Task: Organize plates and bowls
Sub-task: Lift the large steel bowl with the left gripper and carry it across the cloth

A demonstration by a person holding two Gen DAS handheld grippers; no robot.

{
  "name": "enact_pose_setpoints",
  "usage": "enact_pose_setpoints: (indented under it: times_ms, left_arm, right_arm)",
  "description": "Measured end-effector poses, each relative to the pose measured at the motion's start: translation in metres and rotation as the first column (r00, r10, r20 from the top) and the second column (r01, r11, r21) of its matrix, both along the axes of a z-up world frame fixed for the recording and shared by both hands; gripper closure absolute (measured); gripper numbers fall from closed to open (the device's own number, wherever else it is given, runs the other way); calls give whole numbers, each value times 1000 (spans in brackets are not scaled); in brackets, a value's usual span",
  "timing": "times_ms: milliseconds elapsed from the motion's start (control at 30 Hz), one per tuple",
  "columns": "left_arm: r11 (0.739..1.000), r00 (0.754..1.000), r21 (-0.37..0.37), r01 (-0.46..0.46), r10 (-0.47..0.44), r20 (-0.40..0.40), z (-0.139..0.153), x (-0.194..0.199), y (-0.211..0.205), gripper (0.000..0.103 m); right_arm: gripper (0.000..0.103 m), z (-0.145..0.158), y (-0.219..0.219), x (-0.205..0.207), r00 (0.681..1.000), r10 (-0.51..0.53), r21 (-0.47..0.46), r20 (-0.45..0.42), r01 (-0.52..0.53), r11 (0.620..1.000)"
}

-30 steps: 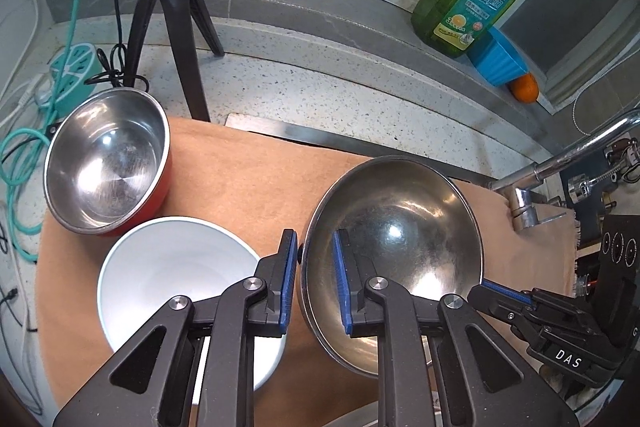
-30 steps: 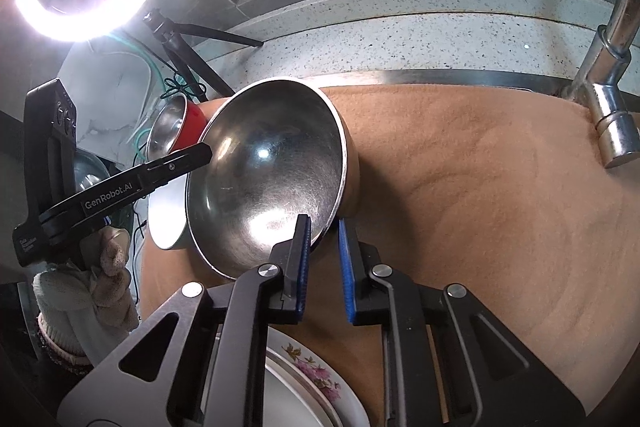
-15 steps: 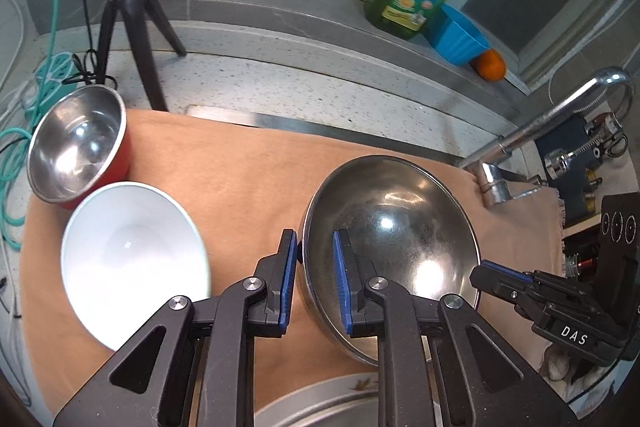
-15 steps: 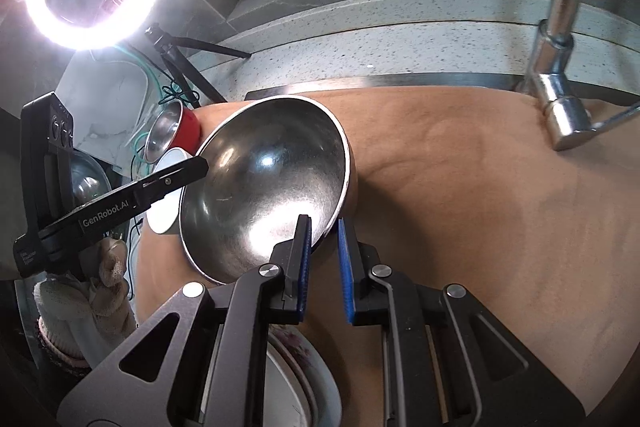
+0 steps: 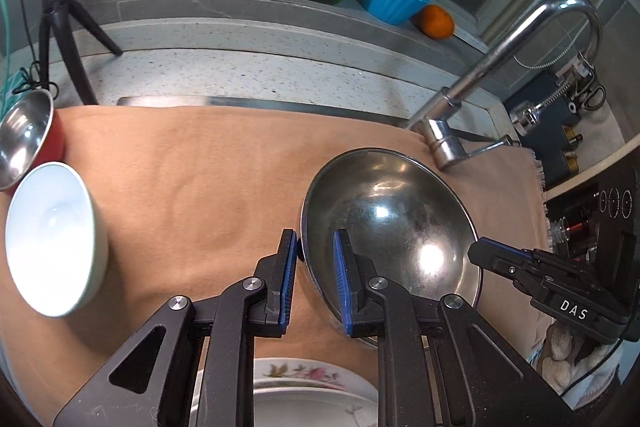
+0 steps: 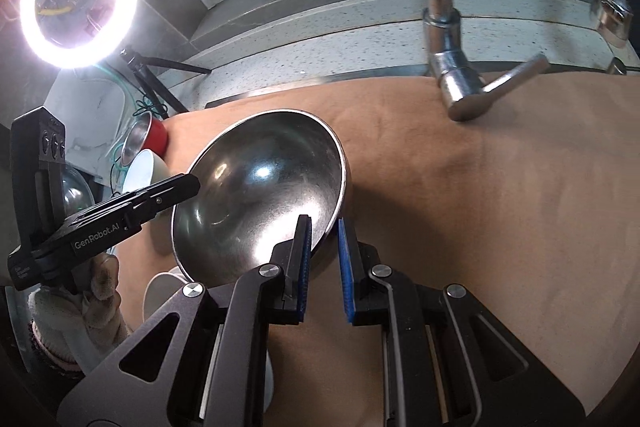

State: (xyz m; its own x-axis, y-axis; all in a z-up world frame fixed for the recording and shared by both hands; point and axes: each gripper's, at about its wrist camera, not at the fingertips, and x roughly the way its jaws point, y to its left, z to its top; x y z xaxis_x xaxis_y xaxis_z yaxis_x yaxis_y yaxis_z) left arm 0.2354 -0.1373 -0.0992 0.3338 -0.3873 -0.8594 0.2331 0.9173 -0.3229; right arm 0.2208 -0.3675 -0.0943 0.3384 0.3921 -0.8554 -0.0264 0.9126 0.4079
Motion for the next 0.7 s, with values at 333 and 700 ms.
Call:
enact_pose_setpoints:
  times_ms: [333, 700]
  left_arm:
    - [999, 999, 2, 37, -37, -1, -1, -12, -16, 86]
    - [999, 999, 3, 43, -43, -15, -6, -24, -14, 86]
  right_arm:
    - [89, -7, -22, -14, 999, -38, -5, -11, 37, 999]
    - [90, -9, -20, -25, 999, -37, -13, -10, 37, 999]
